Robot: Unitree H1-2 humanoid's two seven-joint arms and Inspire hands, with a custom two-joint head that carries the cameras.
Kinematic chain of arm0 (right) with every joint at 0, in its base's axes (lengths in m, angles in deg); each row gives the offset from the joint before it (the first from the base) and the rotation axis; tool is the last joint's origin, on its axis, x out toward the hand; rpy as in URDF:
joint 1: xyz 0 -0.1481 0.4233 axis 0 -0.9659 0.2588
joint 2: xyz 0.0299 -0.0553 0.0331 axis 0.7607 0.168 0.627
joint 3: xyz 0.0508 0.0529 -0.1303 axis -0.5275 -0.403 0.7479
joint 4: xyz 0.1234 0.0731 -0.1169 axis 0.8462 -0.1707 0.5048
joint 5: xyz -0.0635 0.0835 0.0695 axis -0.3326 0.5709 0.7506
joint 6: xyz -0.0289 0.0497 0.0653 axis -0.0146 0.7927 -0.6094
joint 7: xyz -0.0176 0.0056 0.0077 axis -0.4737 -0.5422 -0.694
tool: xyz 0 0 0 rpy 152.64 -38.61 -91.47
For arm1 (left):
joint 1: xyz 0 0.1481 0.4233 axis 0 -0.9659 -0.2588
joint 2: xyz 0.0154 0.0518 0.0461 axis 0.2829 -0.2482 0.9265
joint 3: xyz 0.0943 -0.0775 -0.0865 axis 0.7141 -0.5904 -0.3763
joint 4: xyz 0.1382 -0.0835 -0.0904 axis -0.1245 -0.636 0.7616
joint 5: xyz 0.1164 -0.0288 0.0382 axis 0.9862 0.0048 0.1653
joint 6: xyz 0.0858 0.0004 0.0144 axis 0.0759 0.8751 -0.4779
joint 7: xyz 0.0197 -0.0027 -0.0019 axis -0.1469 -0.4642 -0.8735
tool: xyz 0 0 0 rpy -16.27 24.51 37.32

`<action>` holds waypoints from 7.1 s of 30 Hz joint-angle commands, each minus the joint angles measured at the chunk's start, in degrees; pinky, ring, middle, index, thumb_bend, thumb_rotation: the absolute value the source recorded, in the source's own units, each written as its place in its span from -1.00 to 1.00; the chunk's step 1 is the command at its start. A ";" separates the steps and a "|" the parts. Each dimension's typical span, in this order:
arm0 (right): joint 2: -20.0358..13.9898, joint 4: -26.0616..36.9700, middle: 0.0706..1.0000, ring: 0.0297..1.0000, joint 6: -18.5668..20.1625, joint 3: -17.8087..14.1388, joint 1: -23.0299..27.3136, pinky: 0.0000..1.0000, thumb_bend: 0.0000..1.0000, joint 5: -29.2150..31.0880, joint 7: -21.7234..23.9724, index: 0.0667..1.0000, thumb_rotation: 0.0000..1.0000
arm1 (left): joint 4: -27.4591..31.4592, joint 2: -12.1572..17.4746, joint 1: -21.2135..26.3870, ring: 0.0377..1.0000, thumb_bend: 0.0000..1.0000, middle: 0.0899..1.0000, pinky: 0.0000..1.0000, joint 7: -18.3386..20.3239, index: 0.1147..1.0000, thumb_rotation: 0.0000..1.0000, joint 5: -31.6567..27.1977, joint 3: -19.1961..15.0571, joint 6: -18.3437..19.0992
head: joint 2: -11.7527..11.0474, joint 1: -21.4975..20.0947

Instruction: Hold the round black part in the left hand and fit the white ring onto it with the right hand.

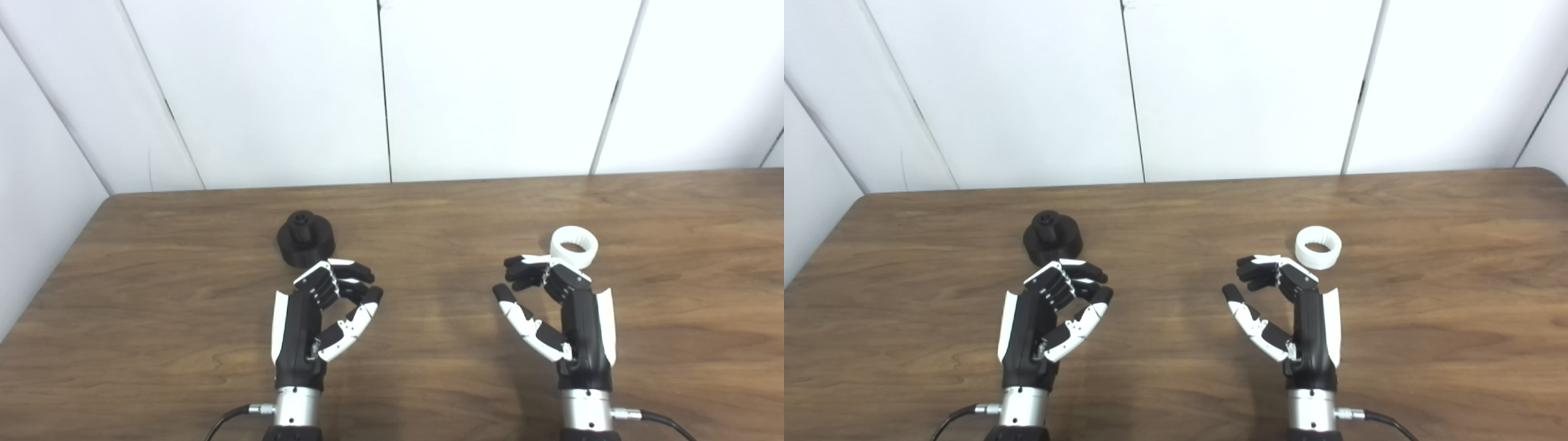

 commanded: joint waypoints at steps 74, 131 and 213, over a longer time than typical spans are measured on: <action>-4.89 -0.55 0.14 0.00 -2.61 -3.02 -0.15 -0.12 0.00 5.58 2.55 -0.08 -0.70 | 0.41 -0.05 3.99 0.18 -0.02 0.20 0.05 -5.10 -0.14 -0.84 12.66 -1.84 0.73 | -2.57 14.11; -6.62 0.02 0.16 0.03 -2.33 -4.12 0.74 -0.10 0.00 6.76 3.72 -0.08 -0.70 | -3.97 19.32 25.51 0.85 0.75 0.85 0.63 8.05 0.80 0.03 40.97 2.54 40.27 | -2.21 13.80; -5.66 2.45 0.16 0.06 -0.36 -4.78 -0.16 -0.09 0.00 6.57 4.40 -0.08 -0.70 | -31.29 21.86 33.41 0.92 0.95 0.89 0.64 4.17 0.69 0.11 31.74 9.48 36.62 | -0.89 12.08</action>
